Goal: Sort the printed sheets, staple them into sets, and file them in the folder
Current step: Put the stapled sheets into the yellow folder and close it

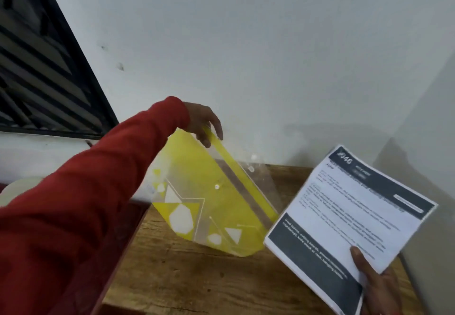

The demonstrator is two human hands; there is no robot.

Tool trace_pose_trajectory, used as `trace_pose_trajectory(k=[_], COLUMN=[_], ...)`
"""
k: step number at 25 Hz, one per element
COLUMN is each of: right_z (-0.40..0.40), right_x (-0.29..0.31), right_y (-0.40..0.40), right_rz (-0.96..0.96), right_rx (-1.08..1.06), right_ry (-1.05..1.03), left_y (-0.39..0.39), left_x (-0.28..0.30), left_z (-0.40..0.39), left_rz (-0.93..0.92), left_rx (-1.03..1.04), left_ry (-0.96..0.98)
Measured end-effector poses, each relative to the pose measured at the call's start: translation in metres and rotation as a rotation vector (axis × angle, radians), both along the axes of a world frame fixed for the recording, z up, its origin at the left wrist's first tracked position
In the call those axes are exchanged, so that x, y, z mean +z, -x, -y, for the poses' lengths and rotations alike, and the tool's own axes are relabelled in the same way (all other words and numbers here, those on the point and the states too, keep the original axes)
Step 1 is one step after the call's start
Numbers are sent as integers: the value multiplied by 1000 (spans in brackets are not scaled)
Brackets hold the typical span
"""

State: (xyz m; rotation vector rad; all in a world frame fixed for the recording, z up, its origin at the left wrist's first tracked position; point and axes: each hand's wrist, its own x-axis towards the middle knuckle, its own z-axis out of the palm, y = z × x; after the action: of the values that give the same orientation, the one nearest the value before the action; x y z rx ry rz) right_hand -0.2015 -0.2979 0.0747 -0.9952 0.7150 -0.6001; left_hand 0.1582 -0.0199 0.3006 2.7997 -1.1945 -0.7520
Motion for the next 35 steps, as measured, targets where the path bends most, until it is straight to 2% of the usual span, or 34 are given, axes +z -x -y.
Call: trace_pose_trajectory(k=[2, 5, 7, 9, 10, 11, 13, 15, 18, 20, 22, 23, 24, 26, 28, 29, 32, 35], right_z=[-2, -7, -9, -12, -13, -13, -11, -8, -6, -9, -14, -17, -18, -20, -21, -21, -22, -18], right_x=[0, -17, -24, -29, -33, -37, -41, -44, -45, -48, -48, -49, -51, -59, -70, -74, -80, -81], right_y=[-2, -5, -4, -2, 1, 4, 9, 11, 6, 0, -4, -6, -6, -8, -8, -7, -7, -7], right_rz=[-43, -128, -168, -190, -207, -222, -263, -299, -302, -299, -298, -295, -307, -356, -393, -413, -471, -540], right_rx=[16, 26, 14, 29, 30, 25, 6, -5, -9, -5, -5, -12, -17, -10, 10, 22, 82, 64], right_ry=[19, 54, 74, 80, 83, 85, 93, 107, 95, 117, 141, 149, 157, 177, 169, 168, 194, 281], left_y=[-14, -13, 14, 62, 90, 116, 155, 170, 162, 155, 155, 158, 163, 176, 191, 198, 213, 218], left_x=[-29, -91, -133, -178, -204, -229, -272, -298, -304, -300, -295, -292, -289, -289, -297, -302, -309, -307], left_z=[25, 55, 65, 65, 63, 59, 48, 38, 22, 5, -10, -14, -16, -22, -33, -38, -40, -23], left_rz=[166, 588, 770, 689, 557, 408, 171, 71, 84, 105, 211, 318, 428, 554, 485, 413, 247, 179], left_rx=[2, 73, 231, 465, 556, 613, 639, 573, 360, 146, -35, -54, -1, 235, 470, 518, 457, 437], left_ry=[-54, -46, 150, 459, 509, 460, 216, 17, -51, -69, -86, -67, -17, 140, 210, 194, 75, 110])
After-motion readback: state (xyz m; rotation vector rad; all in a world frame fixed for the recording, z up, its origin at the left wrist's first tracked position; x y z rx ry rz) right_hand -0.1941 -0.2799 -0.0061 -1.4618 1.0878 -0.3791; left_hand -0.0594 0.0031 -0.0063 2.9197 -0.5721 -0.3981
